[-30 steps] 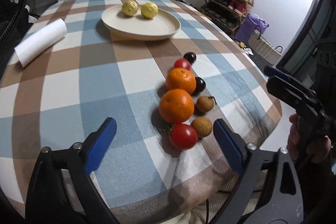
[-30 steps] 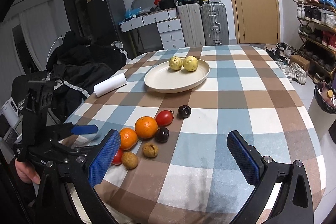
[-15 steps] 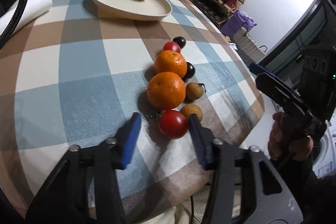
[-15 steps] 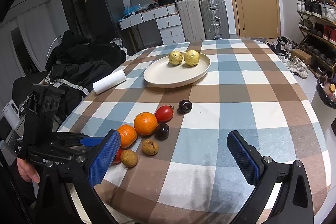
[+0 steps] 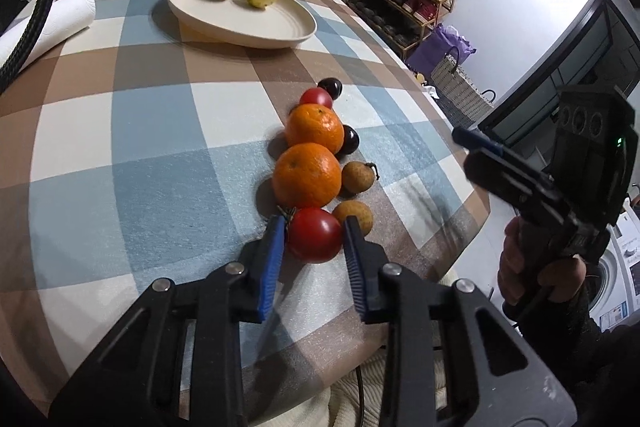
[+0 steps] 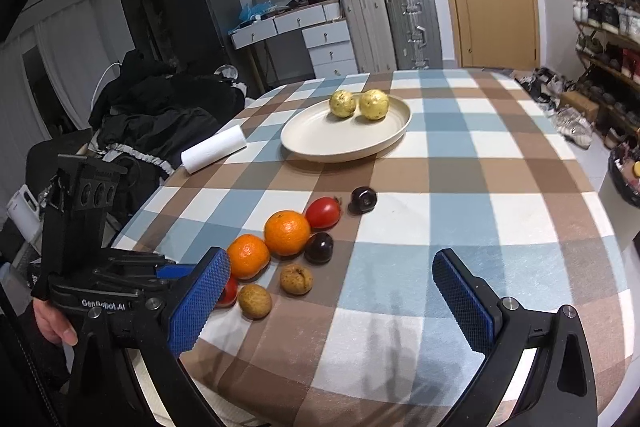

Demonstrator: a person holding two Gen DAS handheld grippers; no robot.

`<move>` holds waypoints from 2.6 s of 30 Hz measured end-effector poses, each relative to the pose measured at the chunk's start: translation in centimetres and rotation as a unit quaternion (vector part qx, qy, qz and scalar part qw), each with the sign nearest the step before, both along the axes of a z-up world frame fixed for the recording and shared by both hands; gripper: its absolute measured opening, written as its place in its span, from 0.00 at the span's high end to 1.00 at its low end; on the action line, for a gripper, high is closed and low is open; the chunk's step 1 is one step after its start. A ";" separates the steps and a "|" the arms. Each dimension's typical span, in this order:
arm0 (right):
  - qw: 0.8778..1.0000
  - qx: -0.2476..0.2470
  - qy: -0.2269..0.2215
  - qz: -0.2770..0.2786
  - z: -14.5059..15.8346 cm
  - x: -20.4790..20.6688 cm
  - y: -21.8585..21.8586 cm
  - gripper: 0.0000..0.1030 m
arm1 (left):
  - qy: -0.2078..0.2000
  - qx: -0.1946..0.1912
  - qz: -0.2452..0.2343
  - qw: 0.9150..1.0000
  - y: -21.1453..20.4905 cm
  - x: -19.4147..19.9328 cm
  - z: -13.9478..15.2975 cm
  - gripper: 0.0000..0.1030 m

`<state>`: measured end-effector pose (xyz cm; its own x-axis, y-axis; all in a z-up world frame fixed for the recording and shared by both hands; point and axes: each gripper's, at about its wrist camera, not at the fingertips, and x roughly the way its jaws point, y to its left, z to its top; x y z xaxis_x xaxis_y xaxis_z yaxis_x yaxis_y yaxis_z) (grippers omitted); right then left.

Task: Organize fruits
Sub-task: 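Grasp the red tomato at the row's end with the left tool, then grasp the small brown round fruit with the right tool while the left tool lifts the tomato, then lower the tomato and brown fruit onto the plate and open both tools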

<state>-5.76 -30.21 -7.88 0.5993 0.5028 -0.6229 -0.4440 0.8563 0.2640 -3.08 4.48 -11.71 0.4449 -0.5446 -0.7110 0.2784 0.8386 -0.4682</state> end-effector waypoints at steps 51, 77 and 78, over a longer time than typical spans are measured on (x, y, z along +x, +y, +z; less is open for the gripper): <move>0.997 0.035 -0.014 0.065 -3.0 -2.6 3.8 0.73 | -0.031 -0.031 0.085 0.995 5.3 3.8 5.4 0.74; 0.994 0.061 -0.006 0.086 3.9 20.6 6.2 0.73 | -0.034 -0.016 0.116 0.992 5.8 25.1 5.6 0.74; 0.994 0.053 0.010 0.094 3.2 21.6 7.0 0.73 | -0.031 -0.016 0.117 0.993 6.0 25.9 5.3 0.74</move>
<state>15.82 -23.19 -4.72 0.4767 0.6681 -0.5712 -0.5863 0.7259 0.3596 22.85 10.44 -6.43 0.6035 -0.4432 -0.6628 0.1068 0.8687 -0.4837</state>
